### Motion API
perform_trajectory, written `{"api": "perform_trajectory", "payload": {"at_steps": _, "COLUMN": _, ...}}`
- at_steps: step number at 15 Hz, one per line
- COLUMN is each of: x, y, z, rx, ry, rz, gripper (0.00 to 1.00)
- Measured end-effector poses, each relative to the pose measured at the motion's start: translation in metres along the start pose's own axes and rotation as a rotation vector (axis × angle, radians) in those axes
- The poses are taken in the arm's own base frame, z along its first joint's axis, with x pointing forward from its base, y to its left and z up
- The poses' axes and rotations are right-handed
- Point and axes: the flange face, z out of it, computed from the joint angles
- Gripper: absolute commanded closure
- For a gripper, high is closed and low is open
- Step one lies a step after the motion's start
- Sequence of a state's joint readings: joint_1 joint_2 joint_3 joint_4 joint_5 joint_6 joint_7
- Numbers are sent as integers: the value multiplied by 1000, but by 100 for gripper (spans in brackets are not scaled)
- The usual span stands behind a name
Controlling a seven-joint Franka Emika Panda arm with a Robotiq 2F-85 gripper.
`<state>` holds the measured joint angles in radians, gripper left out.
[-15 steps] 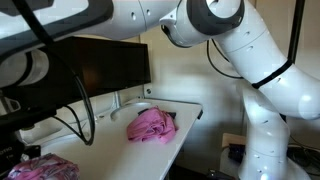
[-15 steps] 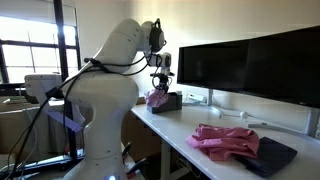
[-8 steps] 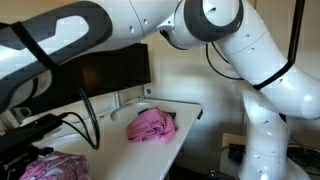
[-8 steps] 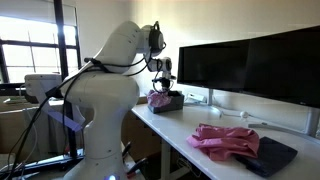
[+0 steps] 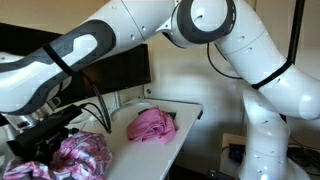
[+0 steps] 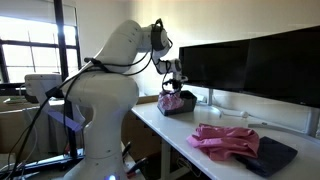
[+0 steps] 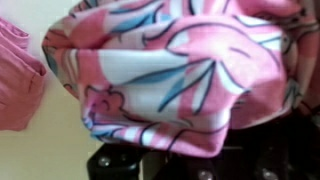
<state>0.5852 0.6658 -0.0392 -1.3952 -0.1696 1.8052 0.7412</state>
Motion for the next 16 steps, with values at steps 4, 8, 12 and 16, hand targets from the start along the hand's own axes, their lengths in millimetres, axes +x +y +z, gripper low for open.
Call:
{"api": "perform_trajectory", "payload": {"at_steps": 4, "x": 16, "y": 41, "z": -6, "rx": -101, "ry": 10, "rz": 79, "gripper": 95}}
{"api": "perform_trajectory", "payload": {"at_steps": 8, "x": 19, "y": 75, "z": -15, "rx": -191, "ry": -22, "rz": 120, "gripper": 95}}
{"api": "perform_trajectory", "payload": {"at_steps": 12, "x": 7, "y": 72, "z": -33, "rx": -175, "ry": -16, "rz": 104, "gripper": 65}}
{"api": "perform_trajectory", "payload": {"at_steps": 16, "x": -4, "y": 66, "z": -58, "rx": -131, "ry": 8, "rz": 87, "gripper": 40}}
